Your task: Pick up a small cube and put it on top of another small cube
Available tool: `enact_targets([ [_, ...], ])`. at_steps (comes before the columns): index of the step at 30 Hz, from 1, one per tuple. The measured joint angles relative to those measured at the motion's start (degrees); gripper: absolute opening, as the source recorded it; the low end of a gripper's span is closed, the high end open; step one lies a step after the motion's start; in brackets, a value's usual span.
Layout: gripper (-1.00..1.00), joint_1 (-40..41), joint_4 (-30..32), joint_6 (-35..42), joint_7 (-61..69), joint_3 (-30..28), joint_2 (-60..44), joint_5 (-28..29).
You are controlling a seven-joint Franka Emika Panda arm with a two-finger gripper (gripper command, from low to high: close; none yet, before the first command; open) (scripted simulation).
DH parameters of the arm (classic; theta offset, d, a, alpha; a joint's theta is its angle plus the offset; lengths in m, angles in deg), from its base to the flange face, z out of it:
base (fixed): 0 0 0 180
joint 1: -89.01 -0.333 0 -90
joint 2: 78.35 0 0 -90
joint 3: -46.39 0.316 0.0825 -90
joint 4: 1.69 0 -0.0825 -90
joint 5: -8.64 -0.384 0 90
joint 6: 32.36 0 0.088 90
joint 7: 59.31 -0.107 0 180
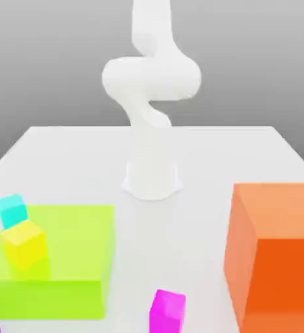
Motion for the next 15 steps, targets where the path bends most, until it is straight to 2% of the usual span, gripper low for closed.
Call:
enact_targets([
  [15,0.00,5.52,-6.44,-5.63,1.43,-6.61,-31.45,0.57],
])
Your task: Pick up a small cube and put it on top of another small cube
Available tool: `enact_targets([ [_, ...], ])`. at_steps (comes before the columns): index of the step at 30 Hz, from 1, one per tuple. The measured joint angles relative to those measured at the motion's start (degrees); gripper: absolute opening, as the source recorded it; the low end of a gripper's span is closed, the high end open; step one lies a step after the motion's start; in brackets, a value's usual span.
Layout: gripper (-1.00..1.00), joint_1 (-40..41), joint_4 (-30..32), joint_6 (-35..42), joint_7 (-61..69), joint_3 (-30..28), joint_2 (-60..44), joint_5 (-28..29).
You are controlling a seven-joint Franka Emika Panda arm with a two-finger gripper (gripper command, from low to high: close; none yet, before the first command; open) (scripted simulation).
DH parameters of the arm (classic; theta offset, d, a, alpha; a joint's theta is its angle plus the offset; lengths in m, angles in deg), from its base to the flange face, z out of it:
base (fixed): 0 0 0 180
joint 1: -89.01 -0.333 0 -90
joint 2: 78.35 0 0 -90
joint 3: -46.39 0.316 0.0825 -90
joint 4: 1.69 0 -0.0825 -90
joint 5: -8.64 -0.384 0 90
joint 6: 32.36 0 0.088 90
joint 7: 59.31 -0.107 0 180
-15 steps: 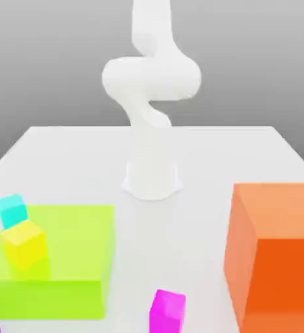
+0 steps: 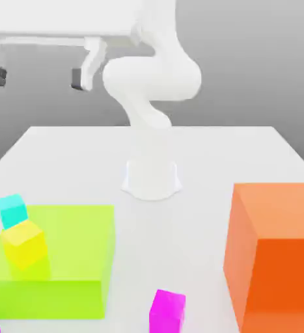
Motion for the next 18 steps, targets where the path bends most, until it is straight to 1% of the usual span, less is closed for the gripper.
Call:
enact_targets([
  [5,0.00,3.21,-2.12,-1.86,2.05,-1.87,-10.48,-2.11],
  [13,0.00,7.86,-5.58,-4.65,6.13,-3.07,-27.37,-6.76],
  [18,0.00,11.61,-7.78,-6.92,8.60,-2.75,-37.89,-9.65],
])
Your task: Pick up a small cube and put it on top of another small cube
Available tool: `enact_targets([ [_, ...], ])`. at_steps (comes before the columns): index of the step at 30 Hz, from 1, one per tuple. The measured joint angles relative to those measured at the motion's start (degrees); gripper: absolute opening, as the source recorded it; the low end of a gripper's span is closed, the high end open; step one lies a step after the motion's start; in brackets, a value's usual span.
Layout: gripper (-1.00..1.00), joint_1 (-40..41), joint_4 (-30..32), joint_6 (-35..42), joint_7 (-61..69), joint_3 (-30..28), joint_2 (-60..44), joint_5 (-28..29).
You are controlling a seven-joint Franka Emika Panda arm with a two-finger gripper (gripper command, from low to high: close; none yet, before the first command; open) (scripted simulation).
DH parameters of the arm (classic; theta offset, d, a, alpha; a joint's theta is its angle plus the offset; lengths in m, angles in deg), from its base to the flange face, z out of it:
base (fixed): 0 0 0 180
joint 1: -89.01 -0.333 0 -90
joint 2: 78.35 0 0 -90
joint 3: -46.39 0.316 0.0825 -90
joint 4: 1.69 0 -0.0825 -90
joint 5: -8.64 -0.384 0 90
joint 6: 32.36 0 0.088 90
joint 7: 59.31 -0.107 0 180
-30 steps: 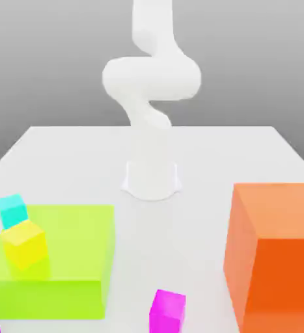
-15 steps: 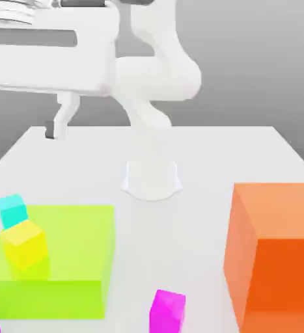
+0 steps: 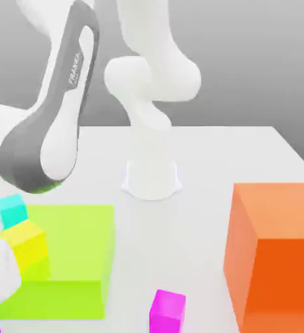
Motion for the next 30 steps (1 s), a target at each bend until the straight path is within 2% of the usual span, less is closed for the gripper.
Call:
enact_targets([
  [3,0.00,1.31,-1.43,-4.15,1.05,1.23,-6.22,-1.45],
  [4,-1.00,1.59,-1.76,-5.20,1.26,1.56,-7.64,-1.75],
  [10,-1.00,1.73,-1.93,-5.69,1.47,1.72,-8.35,-2.03],
  [15,-1.00,0.27,0.04,-0.02,-0.08,-0.14,-0.73,-0.50],
  [24,-1.00,-4.66,11.52,6.92,-22.09,-5.67,17.94,3.45],
  [30,-1.00,-4.15,19.45,11.34,-39.55,-5.54,30.87,8.67],
])
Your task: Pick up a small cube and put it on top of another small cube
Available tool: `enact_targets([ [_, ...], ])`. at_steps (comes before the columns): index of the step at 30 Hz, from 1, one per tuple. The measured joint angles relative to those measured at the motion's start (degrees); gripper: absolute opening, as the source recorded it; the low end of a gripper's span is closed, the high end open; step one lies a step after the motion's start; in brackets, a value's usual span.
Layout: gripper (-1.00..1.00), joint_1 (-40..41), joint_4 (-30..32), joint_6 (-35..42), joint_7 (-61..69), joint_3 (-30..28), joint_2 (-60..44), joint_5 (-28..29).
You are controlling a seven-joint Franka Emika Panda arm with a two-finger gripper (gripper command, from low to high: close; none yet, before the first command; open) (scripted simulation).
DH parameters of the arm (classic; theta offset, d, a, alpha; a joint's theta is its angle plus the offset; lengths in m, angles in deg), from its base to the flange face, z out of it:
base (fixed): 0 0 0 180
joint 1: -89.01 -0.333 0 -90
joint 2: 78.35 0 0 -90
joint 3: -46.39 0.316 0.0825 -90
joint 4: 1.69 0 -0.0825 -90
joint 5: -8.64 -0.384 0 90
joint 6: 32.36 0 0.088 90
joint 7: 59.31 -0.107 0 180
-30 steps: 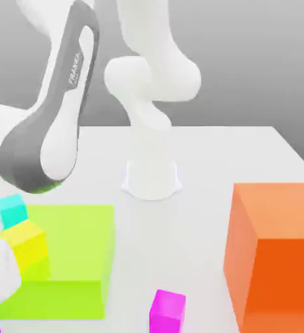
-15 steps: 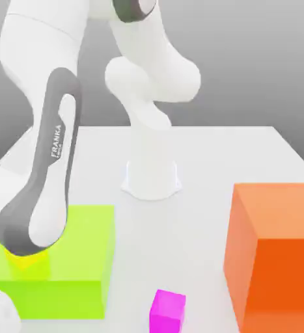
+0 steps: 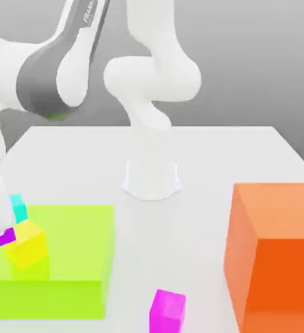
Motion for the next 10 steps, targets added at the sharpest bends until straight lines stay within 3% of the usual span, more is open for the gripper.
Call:
enact_targets([
  [2,-1.00,0.48,2.55,1.16,-5.38,0.46,3.80,1.45],
  [6,-1.00,0.33,5.99,-6.18,-6.41,0.34,-0.18,0.27],
  [7,1.00,0.14,6.44,-7.57,-6.21,0.21,-1.14,-0.08],
  [10,1.00,-0.04,6.45,-7.57,-6.21,0.21,-1.14,-0.08],
])
